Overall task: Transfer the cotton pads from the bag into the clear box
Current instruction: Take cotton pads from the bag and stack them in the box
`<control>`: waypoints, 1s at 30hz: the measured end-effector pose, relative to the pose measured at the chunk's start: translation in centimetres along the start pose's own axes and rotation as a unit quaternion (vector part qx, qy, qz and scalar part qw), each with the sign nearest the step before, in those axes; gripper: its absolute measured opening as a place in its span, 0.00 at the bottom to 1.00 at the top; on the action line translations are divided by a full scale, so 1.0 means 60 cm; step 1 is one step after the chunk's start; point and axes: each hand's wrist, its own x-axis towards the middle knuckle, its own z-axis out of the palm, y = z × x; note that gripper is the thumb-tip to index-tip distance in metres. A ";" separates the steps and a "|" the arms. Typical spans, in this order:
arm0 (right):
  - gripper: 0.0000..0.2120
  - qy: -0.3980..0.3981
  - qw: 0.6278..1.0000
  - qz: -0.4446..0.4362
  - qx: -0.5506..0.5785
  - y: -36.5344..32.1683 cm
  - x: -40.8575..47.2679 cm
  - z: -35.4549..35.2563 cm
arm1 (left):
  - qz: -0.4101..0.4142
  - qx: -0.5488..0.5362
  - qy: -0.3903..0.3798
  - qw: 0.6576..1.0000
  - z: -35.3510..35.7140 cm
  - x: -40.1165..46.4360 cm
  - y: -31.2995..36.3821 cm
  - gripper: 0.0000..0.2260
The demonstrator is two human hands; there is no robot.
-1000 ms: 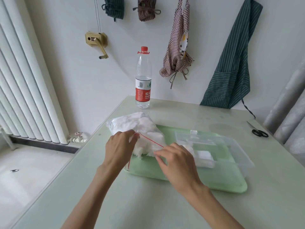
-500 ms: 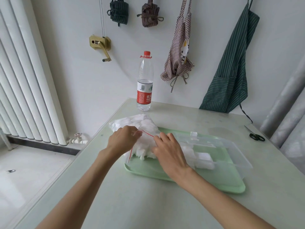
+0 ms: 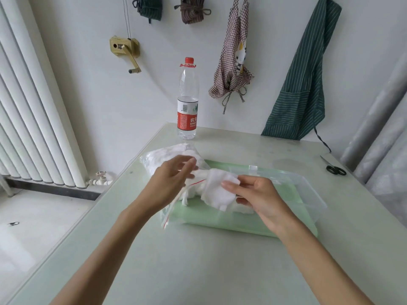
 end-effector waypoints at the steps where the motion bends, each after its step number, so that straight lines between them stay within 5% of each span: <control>1: 0.06 0.003 1.000 0.014 0.025 -0.001 -0.001 -0.006 | -0.025 -0.039 -0.021 0.999 0.011 -0.003 0.009 0.14; 6: 0.10 0.010 0.997 0.027 0.070 -0.002 -0.008 -0.030 | 0.002 0.008 -0.081 0.997 0.051 0.001 0.023 0.20; 10: 0.09 0.035 0.996 0.022 0.079 0.000 -0.006 -0.049 | -0.015 -0.030 -0.110 0.993 0.079 0.016 0.036 0.12; 16: 0.19 -0.023 0.998 0.020 -0.058 -0.032 0.004 -0.114 | 0.072 0.064 -0.157 0.983 0.114 0.061 0.061 0.09; 25: 0.13 0.148 0.965 -0.022 -0.216 -0.037 0.043 -0.233 | 0.117 0.171 -0.184 0.961 0.219 0.158 0.115 0.08; 27: 0.10 0.160 0.950 -0.019 -0.268 -0.023 0.045 -0.257 | 0.122 0.215 -0.226 0.942 0.232 0.164 0.098 0.07; 30: 0.11 0.143 0.919 -0.016 -0.367 -0.001 0.054 -0.266 | 0.099 0.330 -0.365 0.865 0.250 0.165 0.070 0.17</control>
